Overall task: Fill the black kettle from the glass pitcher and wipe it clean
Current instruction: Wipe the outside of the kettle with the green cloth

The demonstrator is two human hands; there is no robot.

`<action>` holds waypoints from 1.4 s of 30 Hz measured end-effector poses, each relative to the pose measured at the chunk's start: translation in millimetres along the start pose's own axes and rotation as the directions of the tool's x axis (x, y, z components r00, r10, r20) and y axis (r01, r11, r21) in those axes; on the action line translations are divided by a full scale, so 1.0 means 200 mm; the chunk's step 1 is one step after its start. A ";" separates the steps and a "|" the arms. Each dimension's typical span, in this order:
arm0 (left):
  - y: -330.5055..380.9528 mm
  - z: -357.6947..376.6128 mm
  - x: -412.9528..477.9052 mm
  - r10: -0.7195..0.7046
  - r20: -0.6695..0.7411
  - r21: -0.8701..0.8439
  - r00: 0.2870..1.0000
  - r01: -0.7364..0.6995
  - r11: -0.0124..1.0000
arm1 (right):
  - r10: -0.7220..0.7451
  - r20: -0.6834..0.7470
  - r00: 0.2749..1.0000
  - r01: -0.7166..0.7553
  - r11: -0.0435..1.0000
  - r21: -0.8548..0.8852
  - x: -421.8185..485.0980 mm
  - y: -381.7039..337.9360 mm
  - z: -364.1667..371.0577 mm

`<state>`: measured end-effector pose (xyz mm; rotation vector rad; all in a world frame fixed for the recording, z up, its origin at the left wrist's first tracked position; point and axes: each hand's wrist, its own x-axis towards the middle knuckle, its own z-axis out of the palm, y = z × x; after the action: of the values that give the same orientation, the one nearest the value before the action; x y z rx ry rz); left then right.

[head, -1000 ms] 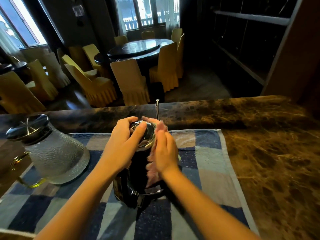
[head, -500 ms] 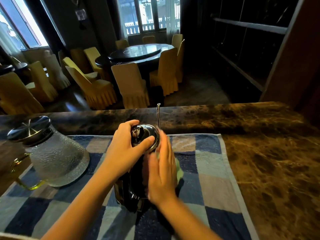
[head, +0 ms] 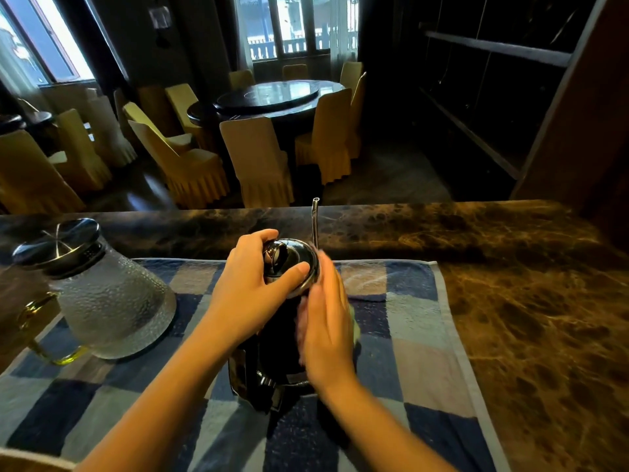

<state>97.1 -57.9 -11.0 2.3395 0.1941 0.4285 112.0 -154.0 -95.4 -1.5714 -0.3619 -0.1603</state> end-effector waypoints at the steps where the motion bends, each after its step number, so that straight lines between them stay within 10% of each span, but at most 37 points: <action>1: 0.00 0.00 0.00 0.001 0.000 -0.005 1.000 -0.001 1.000 | -0.020 0.062 0.998 0.016 0.998 0.063 0.08 -0.02 -0.01; 9: -0.02 0.00 0.01 0.001 0.005 -0.052 1.000 0.000 0.999 | 0.294 0.164 0.942 -0.318 0.937 0.142 0.21 0.20 -0.12; 14: -0.02 0.00 0.00 -0.019 0.017 -0.060 1.000 0.020 0.998 | 0.147 -0.088 0.985 -0.135 0.982 0.130 -0.12 0.09 -0.01; 19: 0.00 -0.01 -0.01 -0.022 -0.006 -0.067 1.000 0.021 0.998 | -0.042 0.131 0.991 0.009 0.970 0.244 0.22 -0.07 -0.03; 25: 0.01 -0.01 -0.01 -0.033 0.002 -0.043 0.999 0.033 0.999 | 0.268 0.212 0.940 -0.286 0.956 0.060 0.27 0.17 -0.11; 30: 0.01 0.00 -0.01 -0.040 -0.005 -0.031 0.999 0.039 0.999 | 0.097 -0.006 0.995 -0.096 0.991 0.096 -0.06 0.14 -0.06; 35: 0.00 0.00 -0.01 -0.034 -0.013 -0.032 0.999 0.033 0.999 | -0.062 0.186 0.981 0.028 0.983 0.182 0.22 -0.06 -0.06; 42: 0.02 -0.01 -0.01 -0.037 -0.001 -0.035 0.999 0.037 0.999 | 0.246 0.177 0.953 -0.267 0.957 0.111 0.18 0.19 -0.12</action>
<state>94.6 -60.7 -8.1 2.2974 0.2290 0.4128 160.7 -172.2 -119.1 -1.4866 -0.2839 0.1912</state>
